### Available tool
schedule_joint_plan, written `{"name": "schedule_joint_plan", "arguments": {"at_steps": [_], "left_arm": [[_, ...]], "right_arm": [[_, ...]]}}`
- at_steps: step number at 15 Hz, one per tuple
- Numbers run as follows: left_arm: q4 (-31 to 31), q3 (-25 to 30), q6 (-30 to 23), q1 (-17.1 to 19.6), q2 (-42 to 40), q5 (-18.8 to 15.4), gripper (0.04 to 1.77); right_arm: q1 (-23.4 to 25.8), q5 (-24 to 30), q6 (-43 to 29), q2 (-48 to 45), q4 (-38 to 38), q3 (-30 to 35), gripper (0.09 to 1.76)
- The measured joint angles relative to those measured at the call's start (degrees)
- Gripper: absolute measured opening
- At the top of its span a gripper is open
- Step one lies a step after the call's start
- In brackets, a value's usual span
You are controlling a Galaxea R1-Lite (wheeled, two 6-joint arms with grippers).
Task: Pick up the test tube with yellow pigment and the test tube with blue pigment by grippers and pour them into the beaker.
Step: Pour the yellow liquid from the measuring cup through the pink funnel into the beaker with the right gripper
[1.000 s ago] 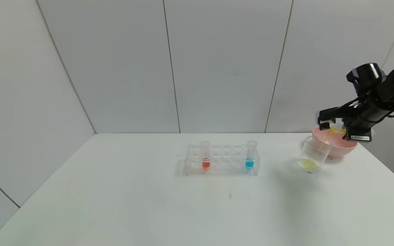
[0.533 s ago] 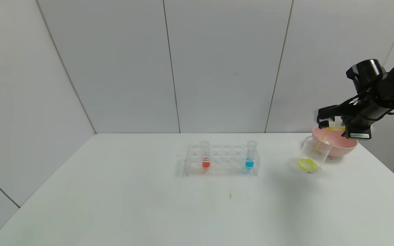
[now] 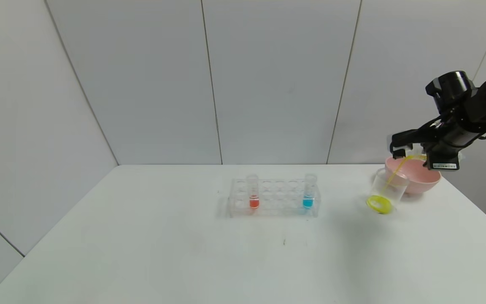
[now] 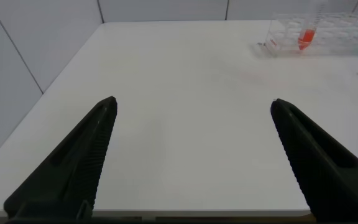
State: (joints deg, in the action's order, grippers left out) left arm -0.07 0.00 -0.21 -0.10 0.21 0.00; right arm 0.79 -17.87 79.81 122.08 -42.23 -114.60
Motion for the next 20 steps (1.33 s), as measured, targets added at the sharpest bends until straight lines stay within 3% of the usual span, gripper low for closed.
{"name": "schedule_joint_plan", "arguments": {"at_steps": [8,11,15,20], "left_arm": [[0.0,0.0,-0.04,0.0,0.0,0.0,1.76],[0.0,0.0,-0.01,0.0,0.0,0.0,1.76],[0.0,0.0,-0.01,0.0,0.0,0.0,1.76],[0.0,0.0,-0.01,0.02,0.0,0.0,1.76]], "right_arm": [[0.52,0.5,0.28,-1.21,-0.39,0.0,0.57],[1.77,10.24,-1.37,-2.45,-0.11,0.0,0.57],[3.12,24.49,-14.13,-3.83,1.26,0.0,0.57],[5.79,37.17,-23.95,-4.57,2.99,0.07,0.57]]}}
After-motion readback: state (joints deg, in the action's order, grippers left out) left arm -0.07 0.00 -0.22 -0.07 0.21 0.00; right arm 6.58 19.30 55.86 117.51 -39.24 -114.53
